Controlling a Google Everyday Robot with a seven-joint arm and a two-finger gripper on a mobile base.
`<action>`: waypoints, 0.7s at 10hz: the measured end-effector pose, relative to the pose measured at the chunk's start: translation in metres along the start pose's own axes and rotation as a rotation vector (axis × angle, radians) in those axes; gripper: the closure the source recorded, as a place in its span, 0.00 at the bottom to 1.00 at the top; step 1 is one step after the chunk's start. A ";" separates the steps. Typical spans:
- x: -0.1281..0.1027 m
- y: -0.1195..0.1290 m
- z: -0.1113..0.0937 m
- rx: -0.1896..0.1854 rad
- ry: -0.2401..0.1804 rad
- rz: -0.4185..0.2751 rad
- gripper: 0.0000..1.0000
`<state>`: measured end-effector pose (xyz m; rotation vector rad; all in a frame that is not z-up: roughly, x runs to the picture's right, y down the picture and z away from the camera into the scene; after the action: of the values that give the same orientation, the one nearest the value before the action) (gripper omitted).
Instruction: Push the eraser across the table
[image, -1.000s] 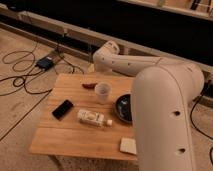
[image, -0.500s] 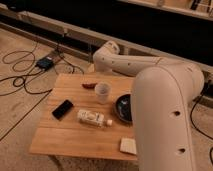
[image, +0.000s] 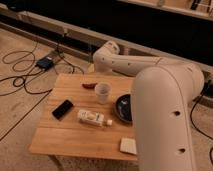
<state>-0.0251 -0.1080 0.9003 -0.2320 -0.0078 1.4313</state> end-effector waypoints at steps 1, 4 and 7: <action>0.000 0.000 0.000 0.000 0.000 0.000 0.20; -0.001 0.001 0.000 0.000 0.000 0.000 0.20; -0.001 0.016 0.003 0.000 0.027 -0.095 0.20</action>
<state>-0.0410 -0.1062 0.9005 -0.2479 0.0027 1.3339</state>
